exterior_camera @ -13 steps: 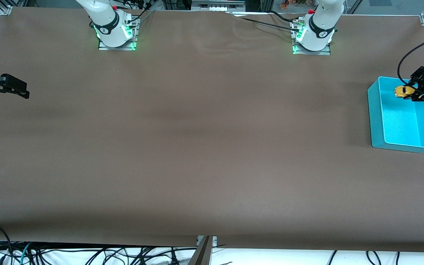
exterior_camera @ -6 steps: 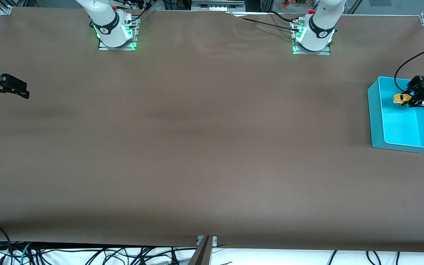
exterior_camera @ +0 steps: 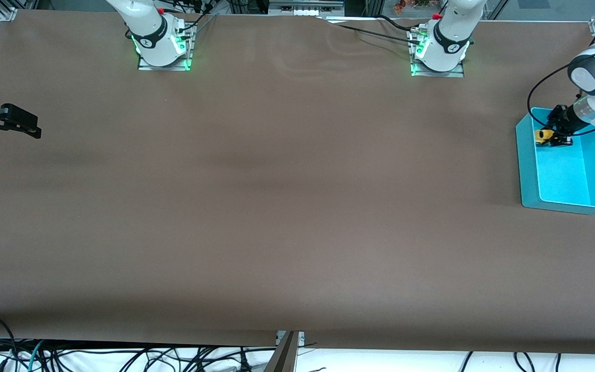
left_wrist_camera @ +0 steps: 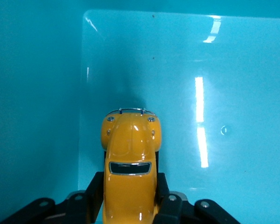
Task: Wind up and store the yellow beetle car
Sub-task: 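Open the left gripper to release the car inside the bin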
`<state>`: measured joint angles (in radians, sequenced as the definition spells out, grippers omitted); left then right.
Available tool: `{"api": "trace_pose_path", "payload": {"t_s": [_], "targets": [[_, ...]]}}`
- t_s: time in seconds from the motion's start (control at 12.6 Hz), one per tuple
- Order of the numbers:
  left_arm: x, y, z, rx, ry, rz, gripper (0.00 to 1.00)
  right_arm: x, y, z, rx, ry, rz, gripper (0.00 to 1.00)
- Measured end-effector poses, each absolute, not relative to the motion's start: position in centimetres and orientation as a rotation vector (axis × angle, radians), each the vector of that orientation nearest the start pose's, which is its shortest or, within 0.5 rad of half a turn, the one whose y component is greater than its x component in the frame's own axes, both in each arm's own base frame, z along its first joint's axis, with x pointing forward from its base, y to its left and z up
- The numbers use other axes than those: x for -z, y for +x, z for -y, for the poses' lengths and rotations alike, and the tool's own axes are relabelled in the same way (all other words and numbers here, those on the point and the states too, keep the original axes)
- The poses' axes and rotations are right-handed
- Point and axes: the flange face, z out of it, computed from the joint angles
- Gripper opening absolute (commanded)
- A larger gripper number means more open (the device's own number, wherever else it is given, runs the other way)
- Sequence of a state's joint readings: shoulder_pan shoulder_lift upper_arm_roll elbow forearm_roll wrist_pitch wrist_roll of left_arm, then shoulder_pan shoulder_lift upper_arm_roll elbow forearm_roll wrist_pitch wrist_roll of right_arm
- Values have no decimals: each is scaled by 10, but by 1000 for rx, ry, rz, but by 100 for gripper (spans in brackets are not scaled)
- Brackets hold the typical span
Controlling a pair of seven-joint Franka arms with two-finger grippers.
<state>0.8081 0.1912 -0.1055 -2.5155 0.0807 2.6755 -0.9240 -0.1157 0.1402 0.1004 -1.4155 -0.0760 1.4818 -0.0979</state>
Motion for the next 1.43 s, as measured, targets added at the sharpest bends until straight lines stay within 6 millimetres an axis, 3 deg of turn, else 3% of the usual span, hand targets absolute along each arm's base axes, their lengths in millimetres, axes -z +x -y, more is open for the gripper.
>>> {"api": "trace_pose_path", "payload": {"t_s": [0.32, 0.56, 0.87, 1.03, 1.11, 1.19, 1.43], "targets": [[-207, 379, -256, -41, -2142, 2289, 0, -610, 588, 22, -123, -3194, 125, 100], [-207, 387, -242, -45, -2118, 2316, 0, -610, 588, 22, -123, -3194, 125, 100], [-206, 383, -246, -44, -2119, 2300, 0, -610, 588, 22, -123, -3194, 125, 100], [-205, 369, -264, -31, -2117, 2255, 4, -610, 588, 22, -123, -3194, 125, 100], [-204, 361, -274, -29, -2105, 2248, 37, -610, 588, 22, -123, -3194, 125, 100], [-203, 355, -280, -30, -2096, 2250, 99, -610, 588, 22, -123, -3194, 125, 100], [-205, 361, -277, -15, -2114, 2239, 100, -610, 588, 22, -123, -3194, 125, 100]]}}
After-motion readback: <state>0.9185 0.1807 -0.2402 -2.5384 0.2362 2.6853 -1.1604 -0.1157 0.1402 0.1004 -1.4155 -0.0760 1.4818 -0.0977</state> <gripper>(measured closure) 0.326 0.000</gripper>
